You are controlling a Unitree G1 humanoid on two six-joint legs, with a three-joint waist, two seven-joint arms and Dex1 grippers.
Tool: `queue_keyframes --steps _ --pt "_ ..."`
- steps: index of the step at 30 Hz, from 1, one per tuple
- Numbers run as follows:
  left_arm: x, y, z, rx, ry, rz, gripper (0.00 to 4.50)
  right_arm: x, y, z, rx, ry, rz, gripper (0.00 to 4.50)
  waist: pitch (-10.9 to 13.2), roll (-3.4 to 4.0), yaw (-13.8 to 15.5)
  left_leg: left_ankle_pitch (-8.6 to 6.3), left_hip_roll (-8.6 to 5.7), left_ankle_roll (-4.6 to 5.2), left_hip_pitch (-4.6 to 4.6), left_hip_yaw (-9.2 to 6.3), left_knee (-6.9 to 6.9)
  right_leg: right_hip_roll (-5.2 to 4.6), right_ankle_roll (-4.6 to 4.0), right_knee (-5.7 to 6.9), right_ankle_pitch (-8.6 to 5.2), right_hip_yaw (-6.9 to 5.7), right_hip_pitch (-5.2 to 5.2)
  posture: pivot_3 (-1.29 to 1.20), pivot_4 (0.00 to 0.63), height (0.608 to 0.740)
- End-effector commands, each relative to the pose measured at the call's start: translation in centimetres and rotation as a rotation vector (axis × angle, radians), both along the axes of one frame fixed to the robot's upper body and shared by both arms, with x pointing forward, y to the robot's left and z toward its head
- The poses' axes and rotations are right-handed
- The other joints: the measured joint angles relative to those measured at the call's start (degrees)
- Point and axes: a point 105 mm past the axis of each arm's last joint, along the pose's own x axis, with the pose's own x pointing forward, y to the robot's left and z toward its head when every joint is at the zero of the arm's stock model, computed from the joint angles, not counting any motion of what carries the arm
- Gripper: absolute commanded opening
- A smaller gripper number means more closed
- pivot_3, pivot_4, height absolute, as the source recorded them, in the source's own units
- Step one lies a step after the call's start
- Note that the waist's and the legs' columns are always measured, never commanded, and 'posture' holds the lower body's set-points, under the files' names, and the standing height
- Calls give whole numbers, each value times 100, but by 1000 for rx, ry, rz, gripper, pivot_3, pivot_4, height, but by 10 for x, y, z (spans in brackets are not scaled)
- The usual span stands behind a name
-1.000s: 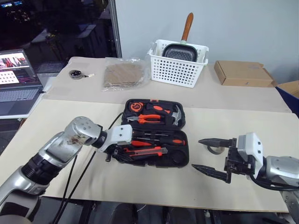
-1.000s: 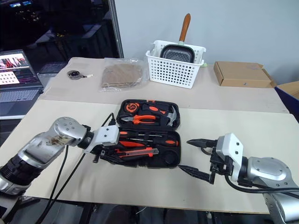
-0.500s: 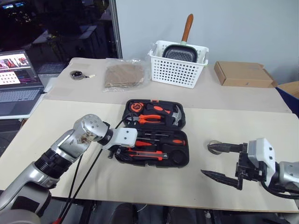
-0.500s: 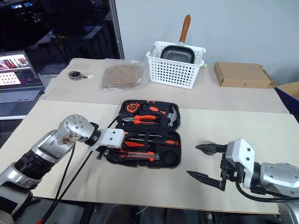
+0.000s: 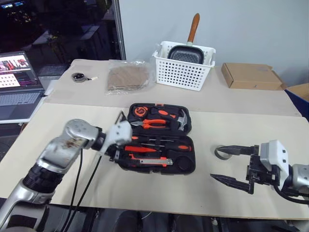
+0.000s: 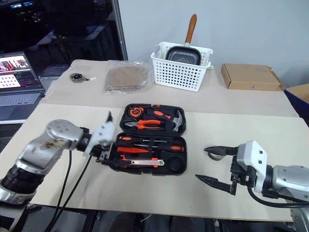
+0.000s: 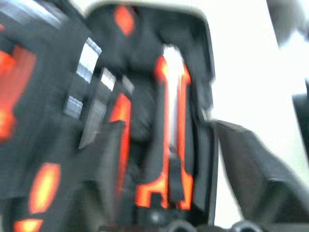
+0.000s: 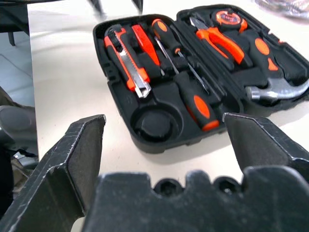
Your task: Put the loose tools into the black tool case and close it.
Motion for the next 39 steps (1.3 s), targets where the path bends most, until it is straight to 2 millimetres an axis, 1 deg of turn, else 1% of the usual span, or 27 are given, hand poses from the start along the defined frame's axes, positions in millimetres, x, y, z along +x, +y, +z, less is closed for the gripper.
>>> queue_keyframes --steps 1,3,5,7,10,12,14,18,23,24,25,26,27,28,29,30,32,34,36,37,38,39 --pt "1 -12 -16 -111 -26 86 1447 4 6 6 5 -38 15 4500 -2 4 8 0 -1 0 5 0 0 -1 3 -4 2 0 10 0 150 740" --pt "5 -19 -30 -139 -47 145 664 5 7 7 9 -36 19 4500 4 -7 13 0 -1 0 28 -2 0 -1 3 -10 2 -4 39 0 150 740" --pt "4 -28 -43 -141 -58 157 81 5 8 7 9 -33 22 4500 4 -7 25 0 0 0 30 -9 0 -1 2 -15 3 -11 48 0 150 740" --pt "6 -32 -53 -145 -47 189 81 4 9 8 8 -31 24 4500 4 -7 37 0 -1 0 37 -10 0 -4 1 -16 4 -12 56 0 150 740" --pt "8 -29 -79 -78 -6 224 81 4 10 10 5 -31 25 4500 2 -3 25 0 0 0 39 -12 0 -4 0 -18 4 -12 59 0 150 740" --pt "0 -24 -97 -1 -4 176 81 3 9 11 2 -30 22 4500 -3 4 15 -2 2 2 41 -12 0 -3 -1 -18 4 -11 59 0 150 740" --pt "-6 -19 -109 45 31 162 81 3 7 11 -2 -27 17 4500 -10 11 12 -2 2 2 48 -12 0 -7 -1 -18 4 -9 66 0 150 740" --pt "-9 -10 -131 145 48 150 81 1 7 10 -7 -16 11 4500 -55 19 2 -4 8 3 69 -10 -2 -7 -2 -17 3 -4 78 0 150 740" --pt "-8 -6 -150 226 44 133 81 1 12 9 -7 -3 13 4500 -110 15 0 -5 11 4 100 -3 -13 -6 -7 -20 -2 7 98 0 150 740" --pt "-7 -5 -154 239 35 129 81 2 12 8 -7 -2 11 4500 -122 26 3 -5 12 4 111 -3 -13 -9 -6 -22 -3 6 111 0 150 740" --pt "-6 -5 -154 229 29 133 81 3 13 8 -9 -1 8 4500 -128 32 2 -6 14 4 121 -4 -14 -12 -2 -23 -6 7 127 0 150 740" --pt "-6 -6 -154 221 25 135 81 3 13 8 -10 0 5 4500 -129 35 1 -7 20 5 124 -3 -16 -15 15 -25 -41 10 143 0 150 740" --pt "-2 -8 -147 178 8 151 81 4 13 7 -11 4 -5 4500 -130 35 1 -8 23 4 126 -3 -17 -22 2 -26 -50 15 152 0 150 740" --pt "5 -11 -128 71 -20 201 81 8 11 7 -14 3 -34 4500 -130 35 -1 -8 26 4 135 -3 -18 -44 -2 -26 -51 26 160 0 150 740" --pt "9 -11 -115 -3 -40 235 81 10 9 6 -16 2 -54 4500 -130 38 -14 -8 26 2 149 -3 -21 -55 -3 -26 -51 30 161 0 150 740" --pt "10 -11 -94 -99 -66 244 81 17 4 4 -40 -15 -102 4500 -130 38 -16 -15 26 -10 166 2 -25 -60 -4 -25 -49 34 155 0 150 740" --pt "6 -5 -66 -180 -94 251 81 23 -3 0 -79 -24 -154 4500 -121 30 -47 -18 26 -16 169 3 -27 -64 -4 -21 -48 31 156 0 150 740" --pt "1 -1 -37 -253 -99 243 81 31 -12 -7 -130 -19 -228 4500 -117 32 -49 -11 29 -6 147 2 -32 -61 10 -16 -40 25 129 0 150 740" --pt "-11 -1 -10 -298 -96 192 583 34 -16 -11 -160 15 -247 4500 -112 24 -36 -2 28 -2 97 2 -31 -55 21 -14 -32 15 76 0 150 740" --pt "-18 -2 2 -313 -92 157 725 36 -21 -16 -221 40 -272 4500 -112 24 -35 0 27 -4 70 1 -31 -45 21 -18 -29 12 56 0 150 740" --pt "-24 -3 12 -321 -86 131 1135 39 -28 -19 -288 51 -313 4500 -112 25 -27 -1 25 -4 58 1 -30 -30 -12 -19 -9 9 52 0 150 740" --pt "-30 -5 18 -324 -79 110 1285 43 -35 -22 -344 57 -348 4500 -112 26 -13 -9 22 -5 52 1 -28 -18 -9 -20 -11 8 47 0 150 740"
